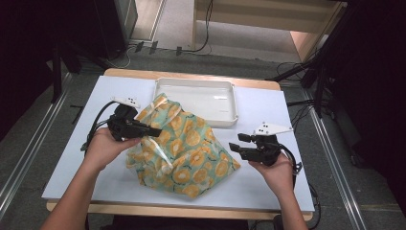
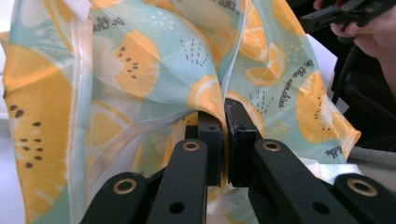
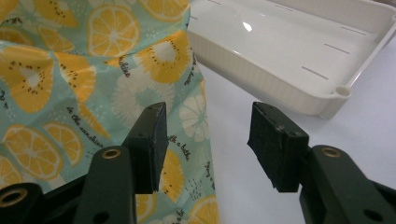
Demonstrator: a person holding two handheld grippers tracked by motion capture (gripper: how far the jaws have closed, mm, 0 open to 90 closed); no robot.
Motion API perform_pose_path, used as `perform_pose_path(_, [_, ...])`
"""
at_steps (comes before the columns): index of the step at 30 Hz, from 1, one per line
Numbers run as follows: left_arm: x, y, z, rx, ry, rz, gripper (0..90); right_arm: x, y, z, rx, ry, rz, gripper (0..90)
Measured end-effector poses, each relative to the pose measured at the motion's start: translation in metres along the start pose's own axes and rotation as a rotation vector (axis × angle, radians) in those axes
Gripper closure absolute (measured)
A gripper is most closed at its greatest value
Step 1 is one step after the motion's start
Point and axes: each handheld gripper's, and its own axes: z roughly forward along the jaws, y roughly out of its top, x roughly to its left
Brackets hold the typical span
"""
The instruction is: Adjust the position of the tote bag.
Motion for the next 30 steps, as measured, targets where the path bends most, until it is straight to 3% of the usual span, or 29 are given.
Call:
perform_pose_path(9, [-0.021,0.006,0.014,0.017,-0.051,0.041,87.3,0.002,0.001,0.003,0.007,0.004,-0.002,48.3])
perform_pose_path(24, [-0.042,0.016,0.038,0.041,-0.084,0.088,87.4,0.007,0.001,0.006,0.014,0.013,-0.013,48.1])
perform_pose_path(30, [-0.053,0.024,0.047,0.04,-0.088,0.131,87.8,0.009,-0.001,0.005,0.014,0.01,-0.009,48.1])
